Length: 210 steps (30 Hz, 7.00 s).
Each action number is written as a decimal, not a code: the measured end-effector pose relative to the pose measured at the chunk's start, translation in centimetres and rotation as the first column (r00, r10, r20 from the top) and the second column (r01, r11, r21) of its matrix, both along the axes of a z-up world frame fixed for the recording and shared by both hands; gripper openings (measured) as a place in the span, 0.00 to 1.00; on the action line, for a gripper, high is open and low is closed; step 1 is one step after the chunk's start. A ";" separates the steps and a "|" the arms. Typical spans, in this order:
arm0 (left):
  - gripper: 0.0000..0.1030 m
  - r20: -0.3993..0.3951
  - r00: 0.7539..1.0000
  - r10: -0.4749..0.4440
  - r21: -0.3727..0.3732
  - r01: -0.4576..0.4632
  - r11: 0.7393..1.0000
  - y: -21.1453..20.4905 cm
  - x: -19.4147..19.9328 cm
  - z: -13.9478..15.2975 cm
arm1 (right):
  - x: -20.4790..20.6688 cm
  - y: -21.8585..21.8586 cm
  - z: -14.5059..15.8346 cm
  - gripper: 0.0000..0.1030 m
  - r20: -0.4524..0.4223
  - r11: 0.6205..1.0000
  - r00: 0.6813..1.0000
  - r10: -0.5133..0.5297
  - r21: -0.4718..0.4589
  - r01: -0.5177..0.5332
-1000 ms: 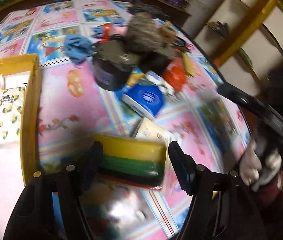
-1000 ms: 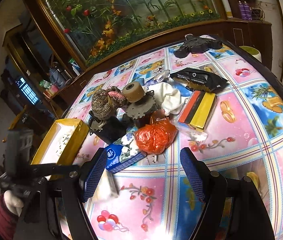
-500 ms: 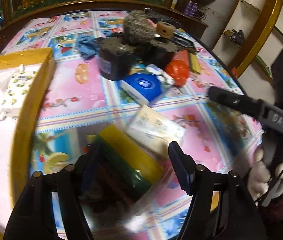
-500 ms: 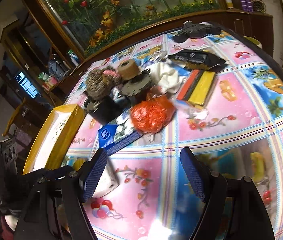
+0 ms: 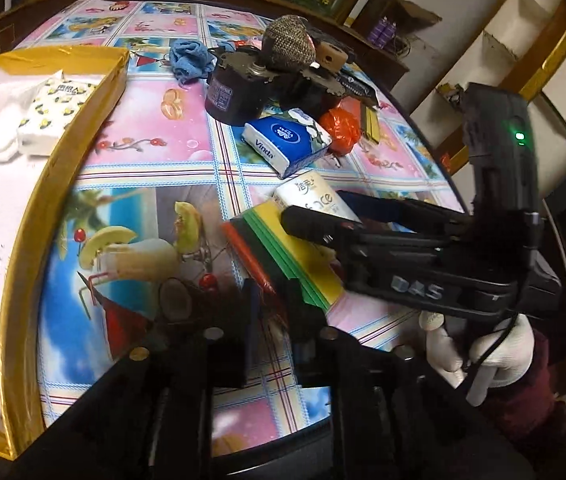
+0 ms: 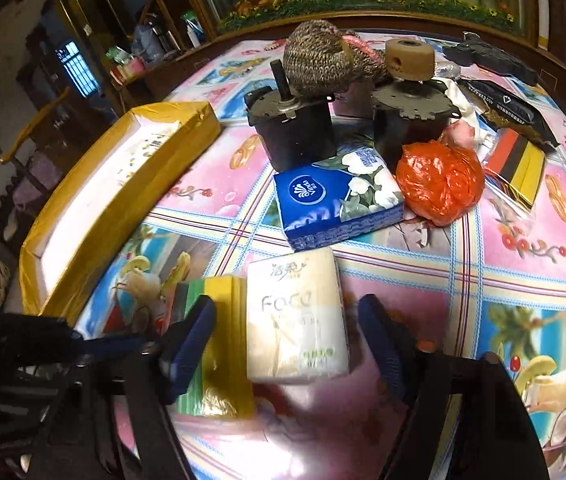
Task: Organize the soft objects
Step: 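Grasp the striped sponge pack with the left tool while the right tool grasps the white Face tissue pack, then carry both packs into the tray and open both tools, then move both tools back over the cluttered table, then grasp the blue Vinda tissue pack with the left tool while the right tool grasps the orange bag, then carry both items into the tray and open both tools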
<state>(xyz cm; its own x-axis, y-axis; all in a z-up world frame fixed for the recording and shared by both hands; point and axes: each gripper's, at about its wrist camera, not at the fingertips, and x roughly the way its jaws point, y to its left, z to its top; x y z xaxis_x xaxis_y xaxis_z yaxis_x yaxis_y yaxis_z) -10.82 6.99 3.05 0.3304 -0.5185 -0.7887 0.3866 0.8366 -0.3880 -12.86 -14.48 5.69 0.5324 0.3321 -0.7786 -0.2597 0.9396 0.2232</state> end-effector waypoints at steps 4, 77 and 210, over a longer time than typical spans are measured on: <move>0.42 0.004 0.999 0.032 -0.027 -0.032 0.999 -0.3 0.0 0.5 | 0.5 -0.5 0.5 0.42 -0.022 0.999 0.999 -0.033 -0.034 0.033; 0.56 0.104 0.888 0.449 0.026 -0.454 0.891 21.5 15.1 0.6 | 20.1 24.2 4.6 0.53 -0.056 0.971 0.989 0.133 0.208 -0.119; 0.57 0.071 0.856 0.512 0.152 -0.517 0.842 22.2 9.7 1.1 | 7.2 22.7 0.9 0.53 -0.002 0.961 0.963 0.268 -0.067 -0.267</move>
